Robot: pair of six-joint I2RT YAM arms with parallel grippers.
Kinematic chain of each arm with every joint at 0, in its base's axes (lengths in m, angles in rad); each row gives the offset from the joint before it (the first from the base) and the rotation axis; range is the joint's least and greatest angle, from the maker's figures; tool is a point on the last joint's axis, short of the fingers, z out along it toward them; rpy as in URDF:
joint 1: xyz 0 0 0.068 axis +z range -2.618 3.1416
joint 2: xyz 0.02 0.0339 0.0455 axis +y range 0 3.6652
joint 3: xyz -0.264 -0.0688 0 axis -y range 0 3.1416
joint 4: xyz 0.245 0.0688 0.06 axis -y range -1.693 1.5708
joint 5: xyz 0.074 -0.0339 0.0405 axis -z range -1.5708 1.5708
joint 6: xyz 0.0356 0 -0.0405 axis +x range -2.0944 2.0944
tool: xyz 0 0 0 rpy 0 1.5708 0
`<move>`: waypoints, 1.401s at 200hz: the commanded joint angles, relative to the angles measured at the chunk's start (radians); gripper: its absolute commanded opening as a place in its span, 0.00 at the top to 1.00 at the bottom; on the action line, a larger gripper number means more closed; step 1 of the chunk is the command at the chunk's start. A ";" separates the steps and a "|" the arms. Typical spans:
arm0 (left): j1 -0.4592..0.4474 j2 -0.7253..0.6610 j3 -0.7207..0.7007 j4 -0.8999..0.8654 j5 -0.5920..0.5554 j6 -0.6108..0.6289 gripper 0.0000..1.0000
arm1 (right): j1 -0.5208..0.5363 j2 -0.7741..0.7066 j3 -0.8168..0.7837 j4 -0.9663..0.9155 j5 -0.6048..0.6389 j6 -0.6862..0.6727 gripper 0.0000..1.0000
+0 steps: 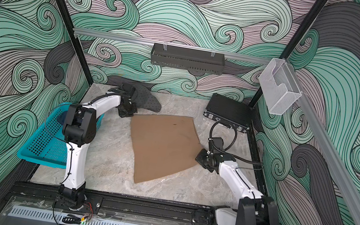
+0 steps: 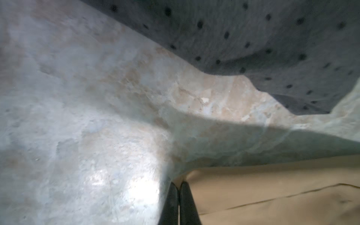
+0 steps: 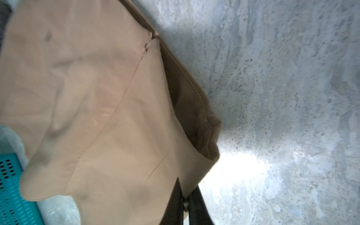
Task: Roll up the skirts
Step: Flatten out the skirt at the center of the board, then fold the skirt at the center of the board.
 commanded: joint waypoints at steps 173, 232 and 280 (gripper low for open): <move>0.160 -0.050 0.155 -0.245 0.097 -0.209 0.13 | 0.019 0.298 0.299 -0.102 -0.096 -0.134 0.18; -0.086 -0.494 -0.434 -0.155 0.164 -0.146 0.12 | 0.031 0.388 0.218 -0.082 -0.179 -0.150 0.22; -0.427 -0.770 -0.728 -0.151 0.068 -0.186 0.19 | 0.038 0.325 0.112 -0.004 -0.154 -0.101 0.26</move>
